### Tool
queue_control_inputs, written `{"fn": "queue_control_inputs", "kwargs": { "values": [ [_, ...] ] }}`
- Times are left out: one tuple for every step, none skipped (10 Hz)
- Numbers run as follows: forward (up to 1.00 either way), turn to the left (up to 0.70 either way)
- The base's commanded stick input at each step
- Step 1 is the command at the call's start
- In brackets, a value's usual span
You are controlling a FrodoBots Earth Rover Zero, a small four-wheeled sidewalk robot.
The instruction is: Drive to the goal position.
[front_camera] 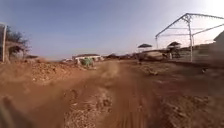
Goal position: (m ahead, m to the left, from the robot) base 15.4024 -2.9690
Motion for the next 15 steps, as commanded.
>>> {"fn": "queue_control_inputs", "kwargs": {
  "values": [
    [0.7,-0.33],
    [0.7,-0.34],
    [0.7,-0.14],
    [0.7,0.0],
    [0.7,0.0],
    [0.7,0.0],
    [0.7,0.0],
    [0.7,0.0],
    [0.7,0.0],
    [0.7,0.0],
    [0.7,0.0],
    [0.7,0.0],
    [0.7,0.0],
    [0.7,0.0],
    [0.7,0.0]
  ]
}}
